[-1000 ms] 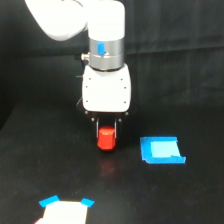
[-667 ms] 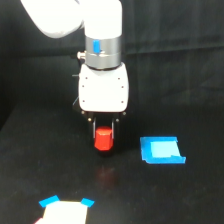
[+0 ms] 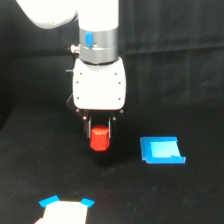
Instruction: Pick up the red object from the table
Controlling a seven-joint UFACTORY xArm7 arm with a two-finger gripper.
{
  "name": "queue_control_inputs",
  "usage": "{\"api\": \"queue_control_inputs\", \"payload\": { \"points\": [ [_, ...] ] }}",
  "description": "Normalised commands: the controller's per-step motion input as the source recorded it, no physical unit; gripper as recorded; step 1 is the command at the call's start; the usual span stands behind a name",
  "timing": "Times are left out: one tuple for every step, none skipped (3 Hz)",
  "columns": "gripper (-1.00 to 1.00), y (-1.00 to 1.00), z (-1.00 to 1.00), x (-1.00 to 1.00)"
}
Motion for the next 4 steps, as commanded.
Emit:
{"api": "queue_control_inputs", "payload": {
  "points": [
    [-0.74, 0.18, 1.0, 0.83],
    [-1.0, 0.54, 1.0, -0.15],
    [-1.0, 0.16, 1.0, 0.33],
    [-0.82, 0.02, 0.64, 0.24]
  ]
}}
